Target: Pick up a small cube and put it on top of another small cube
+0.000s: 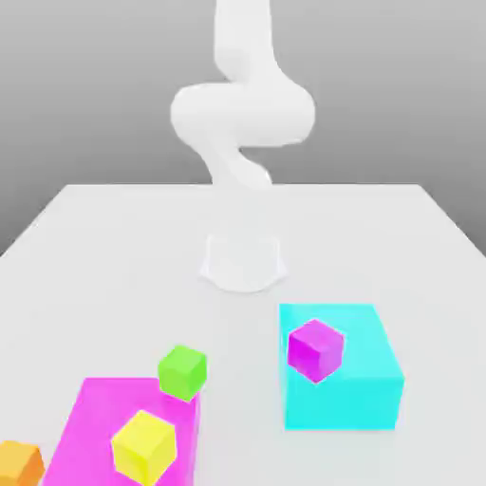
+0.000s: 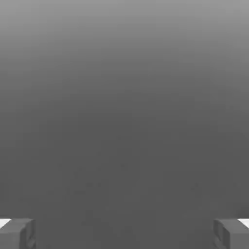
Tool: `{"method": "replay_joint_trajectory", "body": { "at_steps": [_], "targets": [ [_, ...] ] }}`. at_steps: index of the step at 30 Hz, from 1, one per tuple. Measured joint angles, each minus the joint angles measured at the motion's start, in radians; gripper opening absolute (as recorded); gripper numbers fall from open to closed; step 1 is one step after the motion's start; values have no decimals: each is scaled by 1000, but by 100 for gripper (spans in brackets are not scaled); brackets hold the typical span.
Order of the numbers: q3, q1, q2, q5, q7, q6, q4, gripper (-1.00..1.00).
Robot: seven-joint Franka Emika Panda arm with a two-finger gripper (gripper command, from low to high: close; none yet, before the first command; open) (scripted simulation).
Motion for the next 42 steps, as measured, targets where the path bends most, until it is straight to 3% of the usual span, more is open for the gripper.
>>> {"method": "replay_joint_trajectory", "body": {
  "at_steps": [11,19,25,33,36,37,42],
  "targets": [
    [98,-257,409,-180,504,72,46,0],
    [66,-363,695,-253,827,130,76,0],
    [31,-409,893,-215,1005,192,94,0],
    [11,-482,1130,-30,1143,289,115,0],
    [7,-487,1239,-19,1156,367,138,0],
    [4,-484,1272,-20,1159,391,145,-100],
    [4,-484,1272,-20,1159,394,145,-100]
  ]
}}
